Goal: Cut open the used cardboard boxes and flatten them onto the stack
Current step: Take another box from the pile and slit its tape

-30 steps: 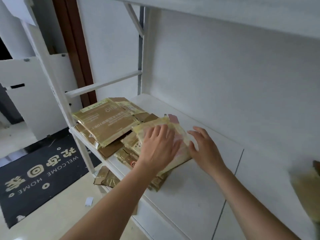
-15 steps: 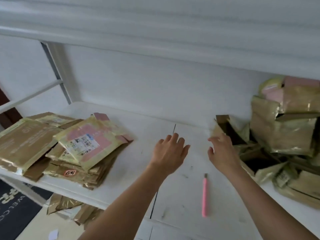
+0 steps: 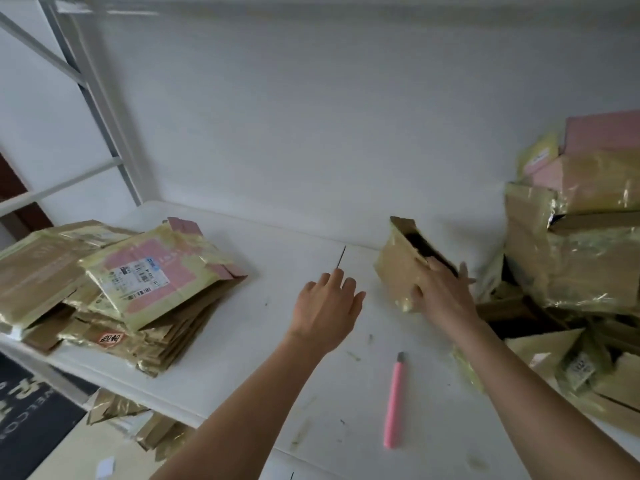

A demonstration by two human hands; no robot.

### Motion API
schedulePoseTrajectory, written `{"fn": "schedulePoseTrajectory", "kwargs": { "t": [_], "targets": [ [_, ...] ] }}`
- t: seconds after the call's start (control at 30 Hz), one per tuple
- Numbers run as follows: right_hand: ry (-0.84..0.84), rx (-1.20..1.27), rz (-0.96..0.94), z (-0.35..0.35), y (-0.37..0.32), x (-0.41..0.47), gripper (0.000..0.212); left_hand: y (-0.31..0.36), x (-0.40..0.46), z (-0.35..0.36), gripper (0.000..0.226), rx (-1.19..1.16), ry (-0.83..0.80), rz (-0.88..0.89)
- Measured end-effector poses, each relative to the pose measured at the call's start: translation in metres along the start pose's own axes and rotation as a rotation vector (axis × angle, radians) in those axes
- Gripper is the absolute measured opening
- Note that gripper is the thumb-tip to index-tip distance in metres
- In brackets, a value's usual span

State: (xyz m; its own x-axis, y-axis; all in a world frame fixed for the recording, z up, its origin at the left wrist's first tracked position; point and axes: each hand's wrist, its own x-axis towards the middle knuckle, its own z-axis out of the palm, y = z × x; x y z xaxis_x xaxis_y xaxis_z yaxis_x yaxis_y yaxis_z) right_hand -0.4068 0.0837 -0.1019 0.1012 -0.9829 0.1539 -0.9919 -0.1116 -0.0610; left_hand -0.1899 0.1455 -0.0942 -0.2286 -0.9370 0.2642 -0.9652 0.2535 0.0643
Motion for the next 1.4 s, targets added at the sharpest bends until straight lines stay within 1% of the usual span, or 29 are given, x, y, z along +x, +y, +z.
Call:
{"fn": "schedulePoseTrajectory", "kwargs": {
  "t": [0.07,0.1,0.17,0.23,0.3,0.37,0.4,0.43,0.5,0.53,0.57,0.6,0.63,0.7,0.77,0.8,0.87,1.0,1.07,1.1,1.2,1.27,1.33,1.4],
  "targets": [
    [0.091,0.386,-0.117,-0.010,-0.025,-0.008,0.055,-0.012,-0.004,-0.008,0.042,0.002,-0.006,-0.037],
    [0.136,0.605,-0.138,-0.015,-0.038,-0.015,0.053,-0.019,-0.007,-0.013,0.042,-0.008,-0.002,-0.061],
    [0.177,0.976,-0.071,-0.023,-0.066,-0.031,0.045,-0.033,-0.014,-0.027,0.043,-0.051,0.018,-0.099],
    [0.130,1.291,0.113,-0.024,-0.091,-0.048,0.033,-0.045,-0.023,-0.041,0.048,-0.151,0.066,-0.117],
    [0.056,1.532,0.355,-0.016,-0.111,-0.063,0.024,-0.057,-0.033,-0.055,0.055,-0.339,0.164,-0.106],
    [-0.041,1.695,0.570,-0.004,-0.126,-0.076,0.025,-0.068,-0.042,-0.066,0.055,-0.483,0.261,-0.026],
    [-0.099,1.764,0.648,0.002,-0.133,-0.084,0.028,-0.071,-0.045,-0.069,0.052,-0.519,0.266,0.022],
    [-0.155,1.803,0.694,0.009,-0.139,-0.092,0.030,-0.074,-0.048,-0.070,0.050,-0.538,0.235,0.063],
    [-0.199,1.759,0.712,0.022,-0.149,-0.109,0.033,-0.077,-0.054,-0.067,0.058,-0.545,0.099,0.108],
    [-0.174,1.695,0.702,0.027,-0.151,-0.118,0.032,-0.078,-0.058,-0.062,0.065,-0.534,-0.002,0.106],
    [-0.119,1.594,0.669,0.032,-0.151,-0.126,0.030,-0.078,-0.062,-0.054,0.073,-0.514,-0.117,0.088],
    [-0.051,1.439,0.609,0.036,-0.147,-0.134,0.029,-0.079,-0.067,-0.045,0.077,-0.488,-0.222,0.067],
    [-0.002,1.256,0.529,0.039,-0.141,-0.141,0.030,-0.079,-0.073,-0.034,0.079,-0.465,-0.295,0.056],
    [-0.017,0.867,0.403,0.049,-0.125,-0.151,0.029,-0.076,-0.086,-0.013,0.077,-0.436,-0.326,0.072],
    [-0.026,0.541,0.425,0.053,-0.106,-0.155,0.029,-0.067,-0.093,0.002,0.073,-0.454,-0.300,0.098],
    [-0.023,0.428,0.460,0.055,-0.098,-0.156,0.030,-0.061,-0.094,0.008,0.072,-0.471,-0.289,0.098],
    [-0.065,0.331,0.485,0.056,-0.087,-0.156,0.035,-0.050,-0.091,0.016,0.071,-0.473,-0.268,0.095],
    [-0.143,0.302,0.431,0.058,-0.079,-0.155,0.036,-0.037,-0.087,0.025,0.076,-0.316,-0.227,0.076],
    [-0.171,0.325,0.467,0.057,-0.073,-0.150,0.034,-0.039,-0.089,0.025,0.077,-0.283,-0.226,0.038],
    [-0.159,0.428,0.506,0.055,-0.069,-0.146,0.031,-0.041,-0.090,0.026,0.076,-0.285,-0.239,0.027],
    [-0.004,0.969,0.599,0.040,-0.066,-0.135,0.023,-0.047,-0.091,0.025,0.073,-0.314,-0.267,0.015],
    [0.021,1.242,0.569,0.026,-0.072,-0.124,0.026,-0.049,-0.093,0.022,0.071,-0.339,-0.261,0.019],
    [0.031,1.387,0.475,0.014,-0.082,-0.112,0.041,-0.052,-0.093,0.019,0.067,-0.384,-0.241,0.028],
    [0.082,1.331,0.365,0.005,-0.095,-0.102,0.044,-0.058,-0.091,0.015,0.062,-0.476,-0.225,0.008]
  ]
}}
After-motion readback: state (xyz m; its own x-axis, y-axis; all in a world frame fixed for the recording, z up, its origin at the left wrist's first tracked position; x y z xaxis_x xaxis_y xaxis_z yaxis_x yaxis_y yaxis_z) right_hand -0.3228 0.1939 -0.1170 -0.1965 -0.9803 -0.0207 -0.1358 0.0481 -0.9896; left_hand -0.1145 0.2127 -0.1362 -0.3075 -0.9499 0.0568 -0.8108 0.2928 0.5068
